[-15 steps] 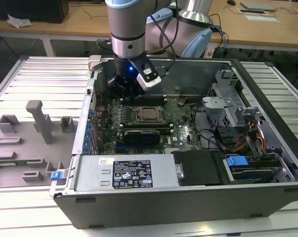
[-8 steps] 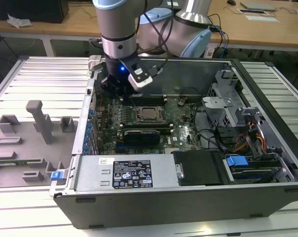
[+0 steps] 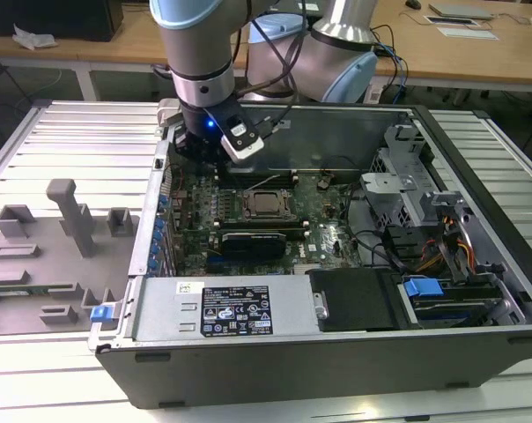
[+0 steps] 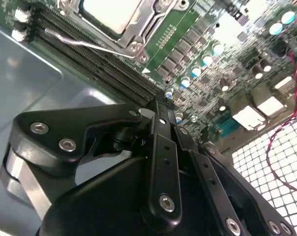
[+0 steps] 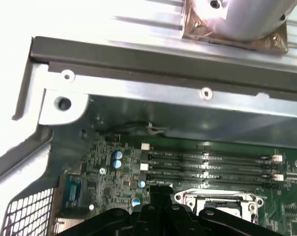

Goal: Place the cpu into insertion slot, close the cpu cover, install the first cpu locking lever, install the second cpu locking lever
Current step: 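Install the first cpu locking lever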

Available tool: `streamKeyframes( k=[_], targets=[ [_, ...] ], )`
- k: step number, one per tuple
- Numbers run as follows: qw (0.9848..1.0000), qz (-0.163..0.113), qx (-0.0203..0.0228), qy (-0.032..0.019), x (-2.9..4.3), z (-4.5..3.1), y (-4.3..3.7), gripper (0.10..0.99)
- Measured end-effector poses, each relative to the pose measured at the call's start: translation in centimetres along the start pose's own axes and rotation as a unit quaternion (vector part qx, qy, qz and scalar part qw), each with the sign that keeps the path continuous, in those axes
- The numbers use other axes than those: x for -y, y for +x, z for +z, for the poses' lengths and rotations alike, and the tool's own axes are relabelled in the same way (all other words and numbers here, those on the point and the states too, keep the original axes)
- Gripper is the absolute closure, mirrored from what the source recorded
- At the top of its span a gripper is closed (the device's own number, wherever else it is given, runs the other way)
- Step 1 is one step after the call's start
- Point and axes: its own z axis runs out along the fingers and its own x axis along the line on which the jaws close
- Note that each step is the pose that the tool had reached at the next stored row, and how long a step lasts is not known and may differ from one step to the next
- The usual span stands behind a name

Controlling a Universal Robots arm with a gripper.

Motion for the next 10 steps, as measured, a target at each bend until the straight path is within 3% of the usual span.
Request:
streamKeyframes(
  k=[4,6,9,10],
  targets=[
    [1.0,0.0,0.0,-0.0001,0.04,0.05,-0.37,0.98],
    [1.0,0.0,-0.0001,0.0,0.17,0.19,-1.58,0.98],
    [1.0,0.0,-0.0004,-0.0001,0.44,0.5,-4.12,0.98],
    [1.0,0.0,-0.0005,-0.0001,0.48,0.54,-4.53,0.98]
  ],
)
